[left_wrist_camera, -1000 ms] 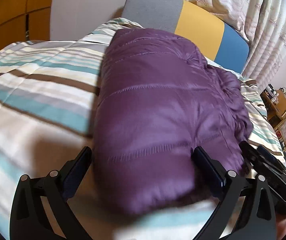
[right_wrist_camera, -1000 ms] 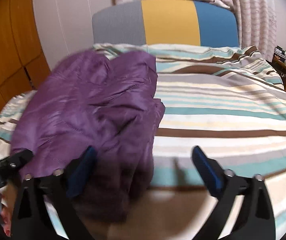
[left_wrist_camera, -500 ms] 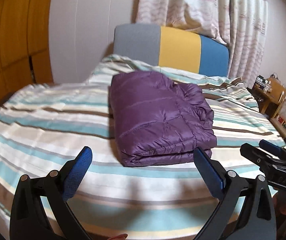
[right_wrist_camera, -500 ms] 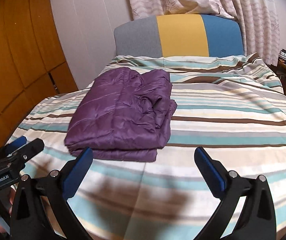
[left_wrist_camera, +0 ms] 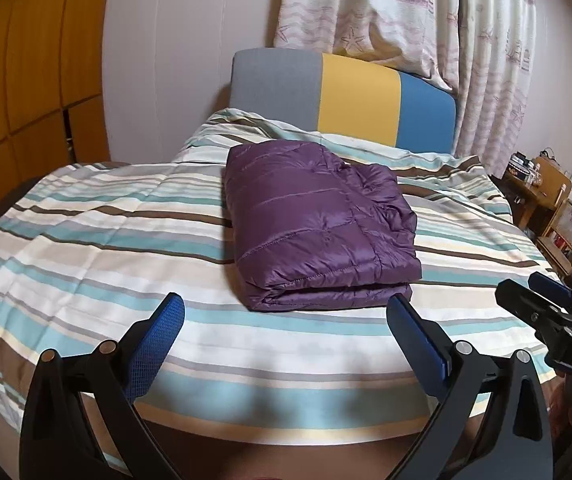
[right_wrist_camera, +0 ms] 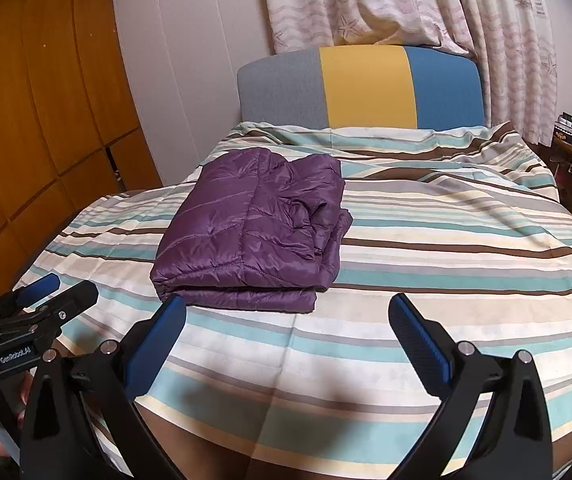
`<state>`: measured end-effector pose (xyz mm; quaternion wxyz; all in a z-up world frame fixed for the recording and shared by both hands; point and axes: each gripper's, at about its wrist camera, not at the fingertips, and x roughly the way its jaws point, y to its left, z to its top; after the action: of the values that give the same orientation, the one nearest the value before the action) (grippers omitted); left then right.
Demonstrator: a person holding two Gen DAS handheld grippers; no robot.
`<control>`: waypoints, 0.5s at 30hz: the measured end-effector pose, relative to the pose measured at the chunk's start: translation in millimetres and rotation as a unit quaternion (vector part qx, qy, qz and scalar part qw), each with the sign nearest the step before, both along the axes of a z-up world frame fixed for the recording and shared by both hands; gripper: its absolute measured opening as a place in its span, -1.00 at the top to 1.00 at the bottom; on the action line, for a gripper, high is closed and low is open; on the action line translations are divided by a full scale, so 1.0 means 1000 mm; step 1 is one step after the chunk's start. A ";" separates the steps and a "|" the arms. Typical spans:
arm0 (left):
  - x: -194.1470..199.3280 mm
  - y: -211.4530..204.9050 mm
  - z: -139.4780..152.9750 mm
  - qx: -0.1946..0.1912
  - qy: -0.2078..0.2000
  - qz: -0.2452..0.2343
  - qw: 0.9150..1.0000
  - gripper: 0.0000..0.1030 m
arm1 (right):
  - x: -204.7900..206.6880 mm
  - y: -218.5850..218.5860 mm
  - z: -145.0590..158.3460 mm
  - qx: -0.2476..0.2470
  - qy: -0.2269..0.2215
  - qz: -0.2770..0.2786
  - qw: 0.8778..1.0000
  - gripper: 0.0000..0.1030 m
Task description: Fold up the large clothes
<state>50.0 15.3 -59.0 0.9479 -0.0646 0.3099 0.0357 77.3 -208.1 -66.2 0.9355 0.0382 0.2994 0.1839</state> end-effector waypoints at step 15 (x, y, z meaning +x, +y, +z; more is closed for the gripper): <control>-0.001 -0.008 -0.002 0.009 0.001 -0.007 1.000 -0.94 | -0.002 -0.002 -0.003 0.002 0.002 -0.002 1.000 -0.96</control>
<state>48.6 7.8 -61.1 0.9483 -0.0543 0.3110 0.0321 75.5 -210.4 -69.2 0.9350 0.0410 0.3009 0.1829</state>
